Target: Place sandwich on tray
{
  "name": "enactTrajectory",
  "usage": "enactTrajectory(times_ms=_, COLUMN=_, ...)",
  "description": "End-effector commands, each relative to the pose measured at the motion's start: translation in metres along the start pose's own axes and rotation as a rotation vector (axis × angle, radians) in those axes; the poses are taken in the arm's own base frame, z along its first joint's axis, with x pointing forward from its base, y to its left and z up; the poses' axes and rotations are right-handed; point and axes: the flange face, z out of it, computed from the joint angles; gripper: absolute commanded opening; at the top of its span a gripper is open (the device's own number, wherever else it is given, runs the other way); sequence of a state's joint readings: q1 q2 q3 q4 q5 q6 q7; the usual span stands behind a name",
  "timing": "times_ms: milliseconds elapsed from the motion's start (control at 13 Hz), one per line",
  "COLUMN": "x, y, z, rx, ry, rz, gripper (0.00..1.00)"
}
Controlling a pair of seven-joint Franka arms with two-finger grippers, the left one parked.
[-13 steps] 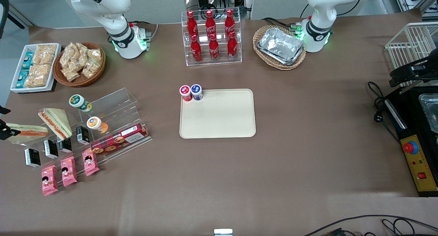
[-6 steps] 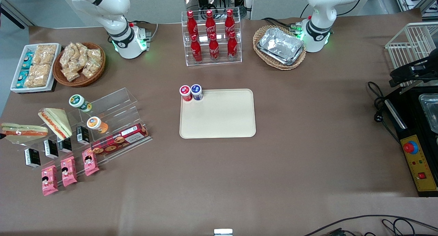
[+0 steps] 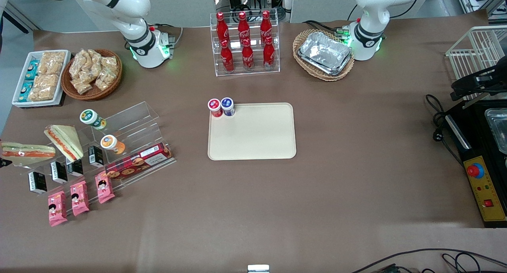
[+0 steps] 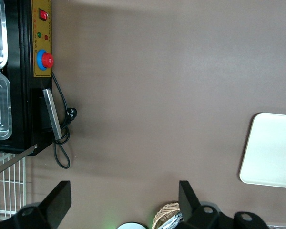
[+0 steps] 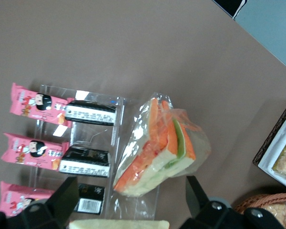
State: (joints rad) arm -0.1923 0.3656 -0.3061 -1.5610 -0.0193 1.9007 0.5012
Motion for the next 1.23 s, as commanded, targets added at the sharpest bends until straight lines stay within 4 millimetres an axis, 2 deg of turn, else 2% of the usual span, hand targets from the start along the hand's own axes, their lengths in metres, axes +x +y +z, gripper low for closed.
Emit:
enactTrajectory(times_ms=0, x=-0.003, y=0.016, z=0.023, rx=0.023, ry=-0.013, rz=-0.006, gripper=1.0)
enactTrajectory(times_ms=77, x=0.002, y=0.026, z=0.028, rx=0.024, ry=-0.015, rz=-0.004, gripper=1.0)
enactTrajectory(times_ms=462, x=0.005, y=0.032, z=0.04, rx=0.055, ry=-0.016, rz=-0.028, gripper=1.0)
enactTrajectory(times_ms=615, x=0.004, y=0.031, z=0.039, rx=0.055, ry=-0.02, rz=-0.031, gripper=1.0)
enactTrajectory(times_ms=923, x=0.005, y=0.03, z=0.028, rx=0.064, ry=-0.007, rz=-0.036, gripper=1.0)
enactTrajectory(times_ms=1154, x=0.0, y=0.021, z=0.002, rx=0.071, ry=-0.01, rz=-0.055, gripper=1.0)
